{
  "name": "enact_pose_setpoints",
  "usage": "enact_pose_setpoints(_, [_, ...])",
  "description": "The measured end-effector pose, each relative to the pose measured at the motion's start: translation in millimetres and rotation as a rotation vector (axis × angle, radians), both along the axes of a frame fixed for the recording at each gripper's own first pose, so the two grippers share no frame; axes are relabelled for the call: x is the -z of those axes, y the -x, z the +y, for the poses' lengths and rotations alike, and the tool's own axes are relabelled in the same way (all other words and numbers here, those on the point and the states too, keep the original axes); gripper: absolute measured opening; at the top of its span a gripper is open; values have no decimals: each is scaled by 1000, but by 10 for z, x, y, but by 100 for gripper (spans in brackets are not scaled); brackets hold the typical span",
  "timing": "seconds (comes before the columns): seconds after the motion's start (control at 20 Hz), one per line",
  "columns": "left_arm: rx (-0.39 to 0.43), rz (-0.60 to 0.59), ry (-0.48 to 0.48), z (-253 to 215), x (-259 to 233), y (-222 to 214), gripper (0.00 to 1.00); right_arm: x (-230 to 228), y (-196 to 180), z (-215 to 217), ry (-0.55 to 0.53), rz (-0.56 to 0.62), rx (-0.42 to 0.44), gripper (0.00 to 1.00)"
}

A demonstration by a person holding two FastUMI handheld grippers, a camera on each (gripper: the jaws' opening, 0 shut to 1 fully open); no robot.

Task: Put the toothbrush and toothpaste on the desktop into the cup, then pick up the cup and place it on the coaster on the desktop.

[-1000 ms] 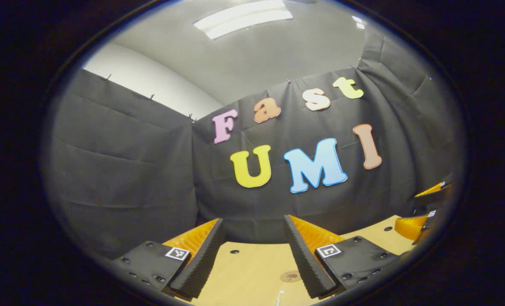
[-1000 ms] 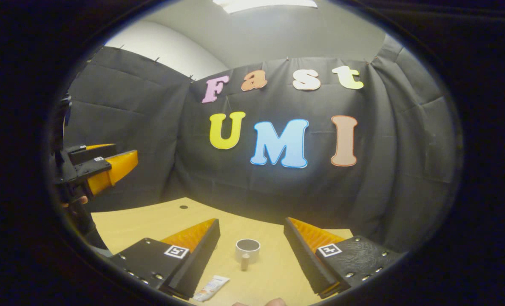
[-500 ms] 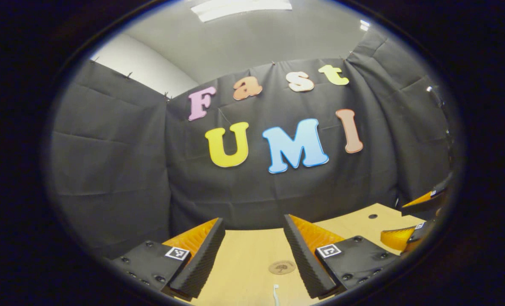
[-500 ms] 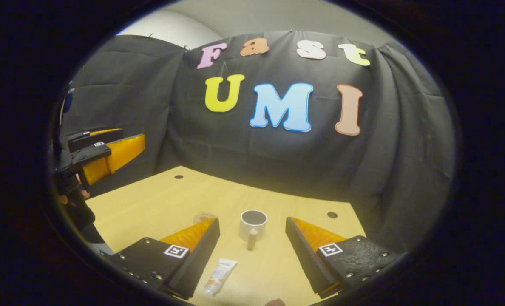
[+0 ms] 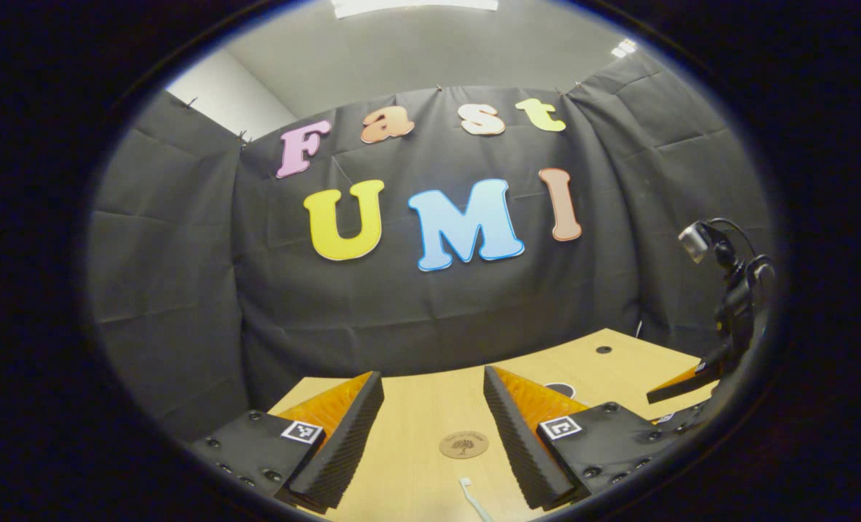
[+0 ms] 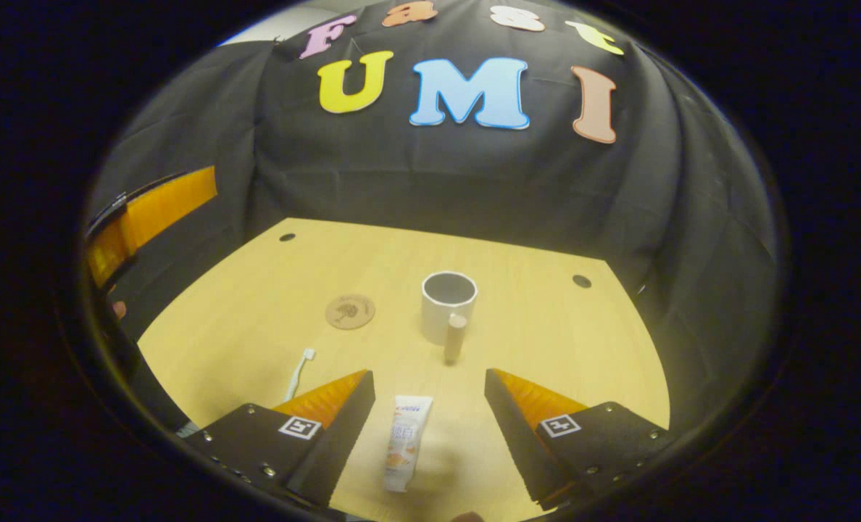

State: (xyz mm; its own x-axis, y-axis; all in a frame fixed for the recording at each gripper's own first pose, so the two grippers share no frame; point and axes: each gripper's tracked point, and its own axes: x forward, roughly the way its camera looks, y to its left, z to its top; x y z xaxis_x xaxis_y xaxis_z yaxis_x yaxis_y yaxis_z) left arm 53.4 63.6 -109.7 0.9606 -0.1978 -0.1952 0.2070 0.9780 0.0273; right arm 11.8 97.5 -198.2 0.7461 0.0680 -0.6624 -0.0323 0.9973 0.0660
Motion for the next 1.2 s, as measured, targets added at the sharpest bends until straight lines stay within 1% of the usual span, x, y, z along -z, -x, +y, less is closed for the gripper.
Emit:
enact_pose_setpoints(0.05, [2,11,2,36,41,-6,93,98,17,29,-9,43,-9,93])
enact_pose_setpoints(0.15, [-3,31,1,98,123,15,93,275,60,79,-19,118,-13,87])
enact_pose_setpoints(0.25, [-10,51,-6,142,184,25,93,447,124,83,-6,189,-18,87])
enact_pose_setpoints(0.55, [-42,138,-16,288,477,84,93,808,222,224,-17,372,-62,87])
enact_pose_setpoints(0.65, [-55,170,-17,342,594,107,92,926,226,256,-33,417,-64,87])
enact_pose_setpoints(0.75, [-63,191,-15,359,651,119,92,1020,219,259,-33,455,-61,79])
enact_pose_setpoints(0.9, [-68,220,-21,359,744,133,93,1148,223,243,-9,505,-67,79])
enact_pose_setpoints(1.0, [-71,237,-21,368,799,133,93,1226,250,279,-13,540,-64,79])
enact_pose_setpoints(1.1, [-73,253,-25,363,851,151,93,1254,244,294,-19,569,-57,70])
enact_pose_setpoints(1.15, [-75,260,-28,371,873,150,93,1310,243,291,-18,583,-50,69])
enact_pose_setpoints(1.2, [-75,266,-29,365,901,137,93,1319,250,307,-24,597,-53,66])
